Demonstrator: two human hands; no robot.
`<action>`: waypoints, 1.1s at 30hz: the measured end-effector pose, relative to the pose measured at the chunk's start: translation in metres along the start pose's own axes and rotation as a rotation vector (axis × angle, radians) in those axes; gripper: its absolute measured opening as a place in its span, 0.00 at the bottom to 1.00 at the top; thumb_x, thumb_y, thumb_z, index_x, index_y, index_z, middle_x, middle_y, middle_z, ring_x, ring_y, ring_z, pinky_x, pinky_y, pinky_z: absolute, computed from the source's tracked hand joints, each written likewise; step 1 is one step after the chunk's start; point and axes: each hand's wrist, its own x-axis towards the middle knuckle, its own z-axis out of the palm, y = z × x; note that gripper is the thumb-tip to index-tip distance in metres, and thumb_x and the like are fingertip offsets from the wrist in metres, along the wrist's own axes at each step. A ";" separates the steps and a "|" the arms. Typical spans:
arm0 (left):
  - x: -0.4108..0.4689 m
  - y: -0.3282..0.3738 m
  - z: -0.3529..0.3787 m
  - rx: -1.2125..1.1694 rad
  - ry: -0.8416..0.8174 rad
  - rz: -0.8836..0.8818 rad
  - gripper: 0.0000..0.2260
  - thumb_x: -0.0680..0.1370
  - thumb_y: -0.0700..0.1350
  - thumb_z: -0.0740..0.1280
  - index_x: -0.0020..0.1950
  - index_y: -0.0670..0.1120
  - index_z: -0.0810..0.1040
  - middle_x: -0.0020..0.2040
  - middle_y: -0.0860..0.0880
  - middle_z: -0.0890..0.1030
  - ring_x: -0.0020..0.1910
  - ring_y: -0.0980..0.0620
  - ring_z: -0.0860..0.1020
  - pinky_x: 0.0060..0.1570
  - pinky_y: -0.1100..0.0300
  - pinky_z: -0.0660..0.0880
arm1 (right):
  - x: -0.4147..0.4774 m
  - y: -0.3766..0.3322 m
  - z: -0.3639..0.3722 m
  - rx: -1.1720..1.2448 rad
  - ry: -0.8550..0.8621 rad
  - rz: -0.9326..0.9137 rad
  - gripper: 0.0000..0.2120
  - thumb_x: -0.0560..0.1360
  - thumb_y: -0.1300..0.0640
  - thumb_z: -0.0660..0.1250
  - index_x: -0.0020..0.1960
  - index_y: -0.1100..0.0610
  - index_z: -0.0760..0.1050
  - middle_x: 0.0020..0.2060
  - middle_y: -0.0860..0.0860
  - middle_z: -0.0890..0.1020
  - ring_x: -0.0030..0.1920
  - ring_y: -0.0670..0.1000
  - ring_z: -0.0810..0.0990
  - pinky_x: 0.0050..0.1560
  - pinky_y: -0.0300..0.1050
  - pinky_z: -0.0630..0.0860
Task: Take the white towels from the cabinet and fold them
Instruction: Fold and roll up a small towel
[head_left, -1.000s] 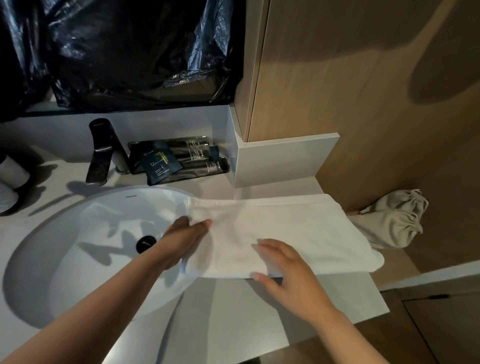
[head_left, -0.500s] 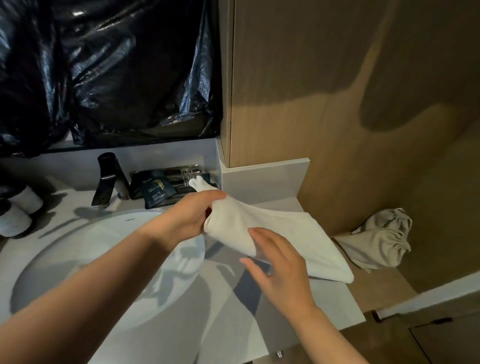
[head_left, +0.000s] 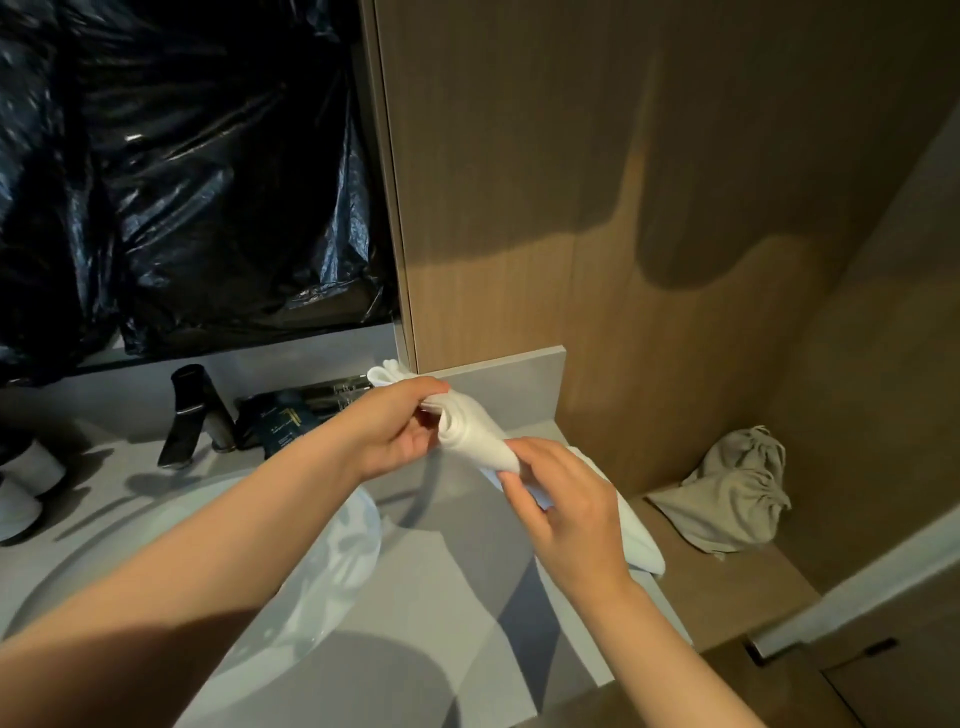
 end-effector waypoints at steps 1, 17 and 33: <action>-0.002 0.000 0.000 -0.011 0.002 0.019 0.04 0.80 0.38 0.62 0.49 0.39 0.75 0.45 0.41 0.80 0.41 0.49 0.81 0.37 0.59 0.82 | 0.003 0.001 -0.003 0.022 -0.002 0.005 0.09 0.77 0.55 0.69 0.54 0.57 0.81 0.49 0.48 0.84 0.47 0.46 0.82 0.45 0.42 0.81; 0.011 0.000 0.042 0.597 -0.005 0.509 0.32 0.75 0.54 0.68 0.74 0.46 0.61 0.70 0.50 0.69 0.65 0.53 0.72 0.64 0.55 0.71 | 0.117 0.006 -0.126 0.075 0.329 0.146 0.09 0.80 0.44 0.60 0.55 0.44 0.76 0.49 0.38 0.81 0.51 0.42 0.80 0.47 0.32 0.78; -0.012 0.043 0.136 0.130 -0.416 0.392 0.28 0.69 0.62 0.70 0.60 0.43 0.79 0.56 0.42 0.83 0.56 0.44 0.81 0.54 0.49 0.79 | 0.149 -0.021 -0.214 0.197 0.417 0.066 0.09 0.81 0.49 0.59 0.54 0.48 0.77 0.44 0.37 0.81 0.48 0.43 0.80 0.46 0.31 0.76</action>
